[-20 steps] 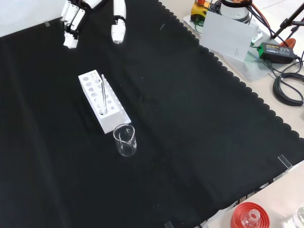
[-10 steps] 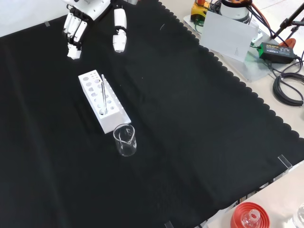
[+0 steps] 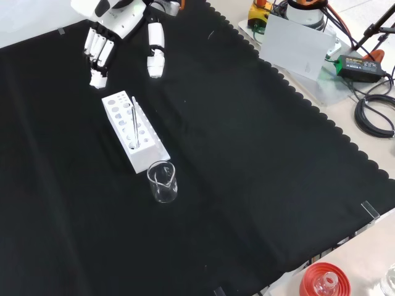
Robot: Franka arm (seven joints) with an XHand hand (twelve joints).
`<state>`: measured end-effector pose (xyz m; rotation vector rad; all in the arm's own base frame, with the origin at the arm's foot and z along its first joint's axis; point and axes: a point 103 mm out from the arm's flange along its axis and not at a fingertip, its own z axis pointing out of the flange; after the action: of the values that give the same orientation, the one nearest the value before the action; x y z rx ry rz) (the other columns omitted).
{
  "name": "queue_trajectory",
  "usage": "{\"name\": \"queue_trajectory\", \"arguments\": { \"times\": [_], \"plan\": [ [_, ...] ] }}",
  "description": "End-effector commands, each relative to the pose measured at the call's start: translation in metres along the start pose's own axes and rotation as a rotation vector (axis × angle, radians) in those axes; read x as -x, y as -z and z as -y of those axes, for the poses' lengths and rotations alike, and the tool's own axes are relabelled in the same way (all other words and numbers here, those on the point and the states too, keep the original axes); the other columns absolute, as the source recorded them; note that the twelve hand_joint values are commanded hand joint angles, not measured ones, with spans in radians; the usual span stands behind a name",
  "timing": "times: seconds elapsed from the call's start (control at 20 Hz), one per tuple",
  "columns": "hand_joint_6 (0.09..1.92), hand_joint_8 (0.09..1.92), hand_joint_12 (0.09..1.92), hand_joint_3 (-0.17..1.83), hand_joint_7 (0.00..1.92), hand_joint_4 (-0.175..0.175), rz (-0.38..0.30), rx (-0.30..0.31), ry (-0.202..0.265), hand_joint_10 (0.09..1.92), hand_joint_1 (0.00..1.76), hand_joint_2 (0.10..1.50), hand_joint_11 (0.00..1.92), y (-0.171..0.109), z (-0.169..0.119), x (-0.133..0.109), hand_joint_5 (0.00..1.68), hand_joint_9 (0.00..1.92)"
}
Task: Take the glass rod from the white test tube rack.
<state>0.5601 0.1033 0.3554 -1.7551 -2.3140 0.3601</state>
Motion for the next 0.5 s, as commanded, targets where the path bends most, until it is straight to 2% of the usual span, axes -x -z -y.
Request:
{"name": "queue_trajectory", "arguments": {
  "times": [0.05,0.5],
  "plan": [
    [0.09,0.83,1.38,0.19,0.29,0.001,-0.002,0.009,0.008,0.88,0.4,0.82,0.51,-0.007,-0.008,0.0,0.34,0.53],
    [0.09,0.84,1.34,0.19,0.35,-0.011,-0.004,0.004,0.007,0.85,0.45,0.81,0.56,-0.019,-0.022,0.002,0.4,0.6]
  ]
}}
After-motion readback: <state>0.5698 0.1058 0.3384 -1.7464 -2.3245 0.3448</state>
